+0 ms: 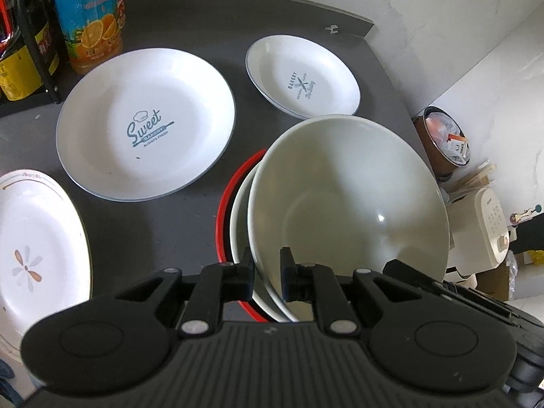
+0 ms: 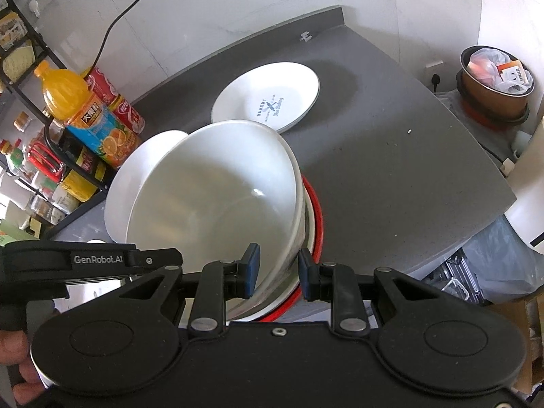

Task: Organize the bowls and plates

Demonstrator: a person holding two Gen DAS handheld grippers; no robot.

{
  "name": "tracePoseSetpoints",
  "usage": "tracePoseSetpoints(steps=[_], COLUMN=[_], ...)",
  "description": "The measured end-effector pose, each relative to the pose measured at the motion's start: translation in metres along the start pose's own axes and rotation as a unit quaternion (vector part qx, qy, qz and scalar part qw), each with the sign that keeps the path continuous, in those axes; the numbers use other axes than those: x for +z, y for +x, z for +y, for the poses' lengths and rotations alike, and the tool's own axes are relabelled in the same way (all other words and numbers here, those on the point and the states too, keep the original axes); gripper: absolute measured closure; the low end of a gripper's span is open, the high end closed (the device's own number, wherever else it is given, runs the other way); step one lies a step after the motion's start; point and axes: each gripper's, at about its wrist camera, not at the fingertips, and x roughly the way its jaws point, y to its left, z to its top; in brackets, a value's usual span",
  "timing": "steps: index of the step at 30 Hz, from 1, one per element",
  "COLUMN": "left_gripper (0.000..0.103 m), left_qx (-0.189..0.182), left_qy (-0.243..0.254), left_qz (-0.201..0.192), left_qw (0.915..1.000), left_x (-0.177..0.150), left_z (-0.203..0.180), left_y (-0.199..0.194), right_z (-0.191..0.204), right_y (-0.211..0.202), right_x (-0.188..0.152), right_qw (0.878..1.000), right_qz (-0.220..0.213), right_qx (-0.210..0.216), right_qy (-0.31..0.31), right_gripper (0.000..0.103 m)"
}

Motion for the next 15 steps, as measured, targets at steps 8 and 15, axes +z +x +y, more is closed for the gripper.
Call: tracePoseSetpoints(steps=[8, 15], left_gripper=[0.087, 0.072], left_qx=[-0.005, 0.006], left_qy=[-0.022, -0.032], left_qz=[0.003, -0.027], left_qw=[0.9998, 0.9991], left_x=[0.003, 0.007], left_z=[0.006, 0.018], left_y=[-0.006, -0.025], right_z=[0.001, 0.004], right_y=[0.005, 0.002], right_x=[0.003, 0.007], right_qw=[1.0, 1.0], right_qz=[0.0, 0.0], right_qx=[-0.005, -0.009], right_qy=[-0.002, -0.009], right_gripper=[0.079, 0.075])
